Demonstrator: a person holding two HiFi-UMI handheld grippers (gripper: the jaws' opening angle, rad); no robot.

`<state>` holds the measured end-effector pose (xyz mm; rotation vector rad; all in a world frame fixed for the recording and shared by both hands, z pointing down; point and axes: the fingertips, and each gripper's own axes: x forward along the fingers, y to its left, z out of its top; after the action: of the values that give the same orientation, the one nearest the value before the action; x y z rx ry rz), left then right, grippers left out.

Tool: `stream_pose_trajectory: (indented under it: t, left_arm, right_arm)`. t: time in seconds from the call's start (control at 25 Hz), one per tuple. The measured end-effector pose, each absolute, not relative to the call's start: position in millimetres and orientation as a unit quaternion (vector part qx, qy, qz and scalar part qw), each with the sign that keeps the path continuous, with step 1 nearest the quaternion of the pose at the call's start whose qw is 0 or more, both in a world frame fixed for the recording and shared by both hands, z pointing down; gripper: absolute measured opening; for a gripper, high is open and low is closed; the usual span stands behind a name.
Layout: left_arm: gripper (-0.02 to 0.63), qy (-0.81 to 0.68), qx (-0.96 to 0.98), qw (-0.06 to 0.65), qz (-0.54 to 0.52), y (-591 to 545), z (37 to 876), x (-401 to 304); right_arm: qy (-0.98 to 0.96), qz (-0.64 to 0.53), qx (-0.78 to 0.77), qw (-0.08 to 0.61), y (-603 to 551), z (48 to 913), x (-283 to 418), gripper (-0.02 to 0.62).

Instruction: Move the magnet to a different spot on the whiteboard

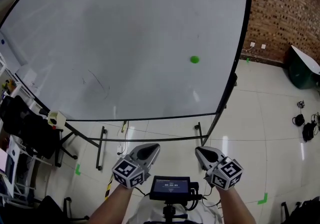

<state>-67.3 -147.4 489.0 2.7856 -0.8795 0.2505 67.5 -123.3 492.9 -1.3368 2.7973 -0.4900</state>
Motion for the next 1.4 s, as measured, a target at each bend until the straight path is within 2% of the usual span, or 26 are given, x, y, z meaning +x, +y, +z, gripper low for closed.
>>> stream_pose_trajectory:
  t: [0.36,0.8,1.4]
  left_arm:
    - [0.032,-0.313,0.941,0.112,0.058,-180,484,-111]
    - [0.032,-0.313,0.940,0.119,0.071,-202,495,-137]
    - [0.032,-0.322,0.938,0.115,0.058,-217,482,-167]
  right_arm:
    - [0.892,-0.115,-0.434,-0.047,-167,470,48,0.025]
    - [0.878,0.002,-0.460,-0.132,-220,424,57,0.025]
    - [0.862,0.122,-0.433,-0.233,-234,403,23,0.025]
